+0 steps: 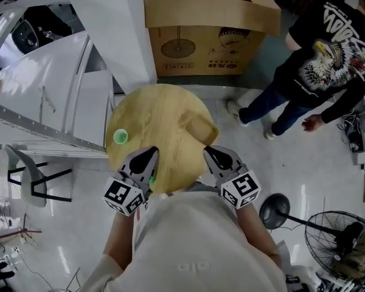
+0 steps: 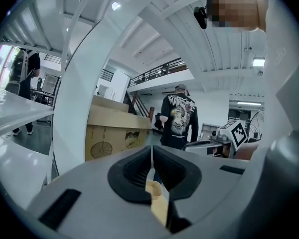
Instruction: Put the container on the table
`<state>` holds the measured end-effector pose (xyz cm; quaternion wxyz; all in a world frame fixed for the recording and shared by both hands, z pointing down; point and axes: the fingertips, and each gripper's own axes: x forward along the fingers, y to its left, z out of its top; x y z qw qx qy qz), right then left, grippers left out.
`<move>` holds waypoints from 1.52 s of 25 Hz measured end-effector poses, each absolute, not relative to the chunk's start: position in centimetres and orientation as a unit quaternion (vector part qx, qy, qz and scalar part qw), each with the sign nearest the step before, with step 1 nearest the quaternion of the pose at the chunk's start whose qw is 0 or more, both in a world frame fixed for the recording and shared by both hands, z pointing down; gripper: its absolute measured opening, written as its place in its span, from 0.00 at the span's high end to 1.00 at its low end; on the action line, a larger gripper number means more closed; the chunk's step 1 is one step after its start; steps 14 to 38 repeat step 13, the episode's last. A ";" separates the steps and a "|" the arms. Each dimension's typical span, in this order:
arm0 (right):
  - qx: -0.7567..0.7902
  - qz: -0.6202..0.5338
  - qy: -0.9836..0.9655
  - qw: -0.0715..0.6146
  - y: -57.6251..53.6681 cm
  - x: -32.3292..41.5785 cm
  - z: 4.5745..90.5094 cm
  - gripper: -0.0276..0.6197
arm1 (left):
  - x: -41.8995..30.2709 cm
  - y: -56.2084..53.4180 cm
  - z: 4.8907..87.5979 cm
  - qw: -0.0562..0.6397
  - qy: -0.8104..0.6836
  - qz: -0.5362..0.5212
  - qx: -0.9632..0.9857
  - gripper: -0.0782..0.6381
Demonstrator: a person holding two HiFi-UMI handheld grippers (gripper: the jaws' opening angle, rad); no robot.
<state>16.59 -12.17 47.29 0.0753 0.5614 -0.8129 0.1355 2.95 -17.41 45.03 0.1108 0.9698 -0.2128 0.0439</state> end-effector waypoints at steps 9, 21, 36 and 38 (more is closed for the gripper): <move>0.559 0.144 -0.813 0.072 -12.1 16.7 47.6 0.89 | 3.1 -17.2 45.3 0.113 -0.217 0.051 0.968 0.87; 0.559 0.146 -0.813 0.073 -12.2 16.7 47.8 0.89 | 3.0 -17.3 45.5 0.113 -0.216 0.052 0.968 0.87; 0.559 0.146 -0.813 0.073 -12.2 16.7 47.8 0.89 | 3.0 -17.3 45.5 0.113 -0.216 0.052 0.968 0.87; 0.559 0.146 -0.813 0.073 -12.2 16.7 47.8 0.89 | 3.0 -17.3 45.5 0.113 -0.216 0.052 0.968 0.87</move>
